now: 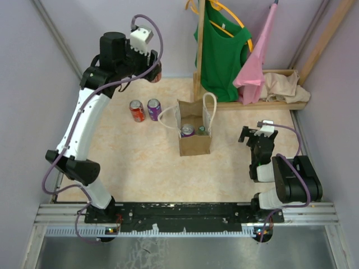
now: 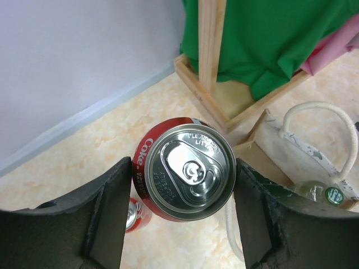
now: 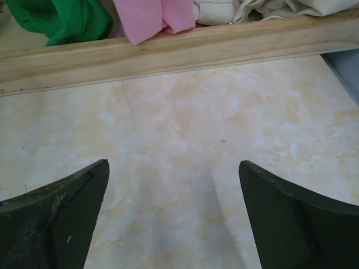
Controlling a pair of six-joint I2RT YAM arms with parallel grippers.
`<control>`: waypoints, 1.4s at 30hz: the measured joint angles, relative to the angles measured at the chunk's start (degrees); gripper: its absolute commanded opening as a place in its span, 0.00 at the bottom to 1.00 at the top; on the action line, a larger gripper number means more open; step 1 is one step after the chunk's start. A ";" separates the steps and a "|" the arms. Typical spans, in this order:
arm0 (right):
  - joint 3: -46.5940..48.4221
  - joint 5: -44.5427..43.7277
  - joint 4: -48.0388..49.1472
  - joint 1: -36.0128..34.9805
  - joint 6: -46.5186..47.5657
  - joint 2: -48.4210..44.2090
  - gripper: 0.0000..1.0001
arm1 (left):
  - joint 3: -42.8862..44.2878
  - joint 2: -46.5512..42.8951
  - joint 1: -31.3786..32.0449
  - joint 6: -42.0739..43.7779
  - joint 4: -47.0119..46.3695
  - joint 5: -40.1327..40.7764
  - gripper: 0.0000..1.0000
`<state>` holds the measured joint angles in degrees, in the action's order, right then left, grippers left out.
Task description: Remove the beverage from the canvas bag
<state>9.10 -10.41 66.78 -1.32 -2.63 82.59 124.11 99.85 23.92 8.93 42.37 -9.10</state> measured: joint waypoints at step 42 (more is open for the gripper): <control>0.00 0.00 0.00 0.00 0.00 0.00 0.99 | -64.98 -10.47 -1.53 -15.34 -35.19 4.37 0.00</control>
<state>9.10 -10.41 66.78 -1.32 -2.63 82.59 59.13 89.38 22.39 -6.42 7.18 -4.73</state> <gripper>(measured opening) 0.990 0.711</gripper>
